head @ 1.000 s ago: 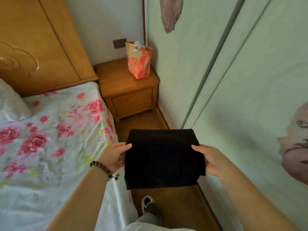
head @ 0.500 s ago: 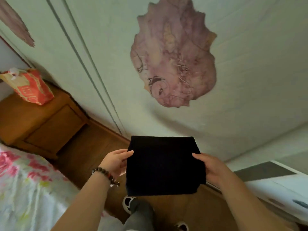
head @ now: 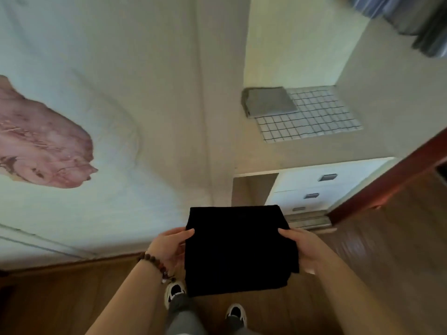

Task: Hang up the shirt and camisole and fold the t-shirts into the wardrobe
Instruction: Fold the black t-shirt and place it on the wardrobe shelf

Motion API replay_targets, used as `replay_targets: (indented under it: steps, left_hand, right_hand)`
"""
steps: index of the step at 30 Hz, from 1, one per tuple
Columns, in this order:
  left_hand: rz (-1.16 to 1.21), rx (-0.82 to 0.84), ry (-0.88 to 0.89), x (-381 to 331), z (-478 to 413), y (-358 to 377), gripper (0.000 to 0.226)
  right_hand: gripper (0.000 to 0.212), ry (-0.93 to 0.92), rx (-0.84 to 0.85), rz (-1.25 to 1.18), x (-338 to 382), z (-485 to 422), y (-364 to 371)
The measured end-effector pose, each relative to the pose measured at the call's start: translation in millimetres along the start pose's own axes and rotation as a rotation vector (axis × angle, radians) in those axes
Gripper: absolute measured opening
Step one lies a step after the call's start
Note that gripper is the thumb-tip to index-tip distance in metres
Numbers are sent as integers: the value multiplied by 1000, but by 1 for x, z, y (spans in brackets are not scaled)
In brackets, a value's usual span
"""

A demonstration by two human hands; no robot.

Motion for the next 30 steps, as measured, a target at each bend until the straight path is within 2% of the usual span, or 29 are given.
replay_targets:
  steps: [6,16,22,30]
  left_hand:
    - [-187,111,-14,11,-23,100,23]
    - [-378,297,-107,18,-59,224,21]
    - [-411,308,-121,2,-102,279,27]
    - [-307,263,-108,-48,-164,333,24]
  right_hand:
    - [28,-60,-134,-190,-10,41,-80]
    - [30,-63,-355,-419,-23,64,-168]
    - [36,-53,-367,-475,2,38,-207]
    - [40,-76,-260,-375,105,-33,-252]
Point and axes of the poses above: each hand's wrist, its own z-axis away from the middle knuckle, its own y-axis out of the palm, x = y × z, the point moved 3 cm from there along -z, towards the middle knuckle, and after that the axes turned 7 degrees about z, right-handed, at the moved point
